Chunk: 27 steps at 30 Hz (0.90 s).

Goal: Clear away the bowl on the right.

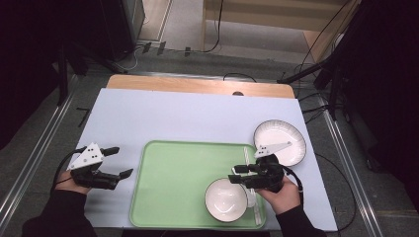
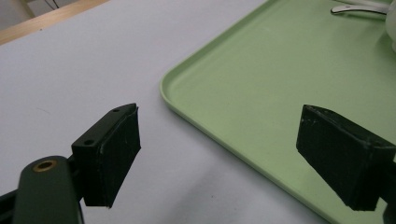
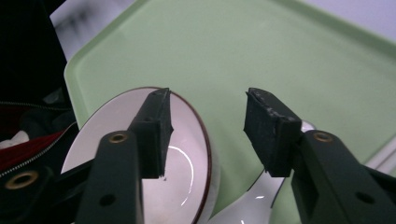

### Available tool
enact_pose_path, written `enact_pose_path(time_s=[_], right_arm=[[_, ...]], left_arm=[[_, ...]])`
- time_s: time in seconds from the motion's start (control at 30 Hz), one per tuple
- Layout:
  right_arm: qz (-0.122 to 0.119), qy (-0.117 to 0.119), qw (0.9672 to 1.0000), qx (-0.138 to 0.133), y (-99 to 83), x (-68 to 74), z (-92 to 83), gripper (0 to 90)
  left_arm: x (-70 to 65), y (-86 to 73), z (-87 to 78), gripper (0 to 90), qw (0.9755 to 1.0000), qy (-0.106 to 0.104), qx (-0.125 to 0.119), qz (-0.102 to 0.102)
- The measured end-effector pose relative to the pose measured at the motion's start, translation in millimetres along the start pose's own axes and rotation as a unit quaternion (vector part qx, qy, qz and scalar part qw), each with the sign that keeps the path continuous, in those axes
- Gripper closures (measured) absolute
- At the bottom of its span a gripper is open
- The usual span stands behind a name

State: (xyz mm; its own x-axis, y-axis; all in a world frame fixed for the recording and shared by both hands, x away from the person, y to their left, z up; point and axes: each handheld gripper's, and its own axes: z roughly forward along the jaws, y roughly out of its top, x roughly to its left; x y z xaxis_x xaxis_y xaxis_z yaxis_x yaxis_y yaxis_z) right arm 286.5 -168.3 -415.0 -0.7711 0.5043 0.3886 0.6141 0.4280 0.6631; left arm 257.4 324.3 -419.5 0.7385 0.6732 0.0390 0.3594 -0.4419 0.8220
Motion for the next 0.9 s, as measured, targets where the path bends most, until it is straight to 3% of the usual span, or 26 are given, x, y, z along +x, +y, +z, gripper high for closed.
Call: enact_pose_path(time_s=[0.17,0.43,0.77,0.9], right_arm=[[0.006,-0.018,0.9997,-0.017,-0.6,-6.8,-8.4,45.5],[0.036,-0.048,0.9976,-0.036,-4.8,-28.2,-22.8,43.1],[0.074,-0.080,0.9920,-0.064,-11.9,-50.9,-39.4,41.4],[0.076,-0.095,0.9901,-0.070,-13.8,-55.3,-43.8,40.6]], left_arm=[[-0.2,0.1,0.1,13.4,1.0000,0.000,0.000,-0.001],[-0.3,0.1,0.0,13.4,1.0000,0.000,-0.001,-0.001],[-0.5,0.2,-0.3,13.5,1.0000,-0.001,0.001,0.000],[-0.9,-0.6,-1.3,13.4,1.0000,0.001,0.000,0.000]])
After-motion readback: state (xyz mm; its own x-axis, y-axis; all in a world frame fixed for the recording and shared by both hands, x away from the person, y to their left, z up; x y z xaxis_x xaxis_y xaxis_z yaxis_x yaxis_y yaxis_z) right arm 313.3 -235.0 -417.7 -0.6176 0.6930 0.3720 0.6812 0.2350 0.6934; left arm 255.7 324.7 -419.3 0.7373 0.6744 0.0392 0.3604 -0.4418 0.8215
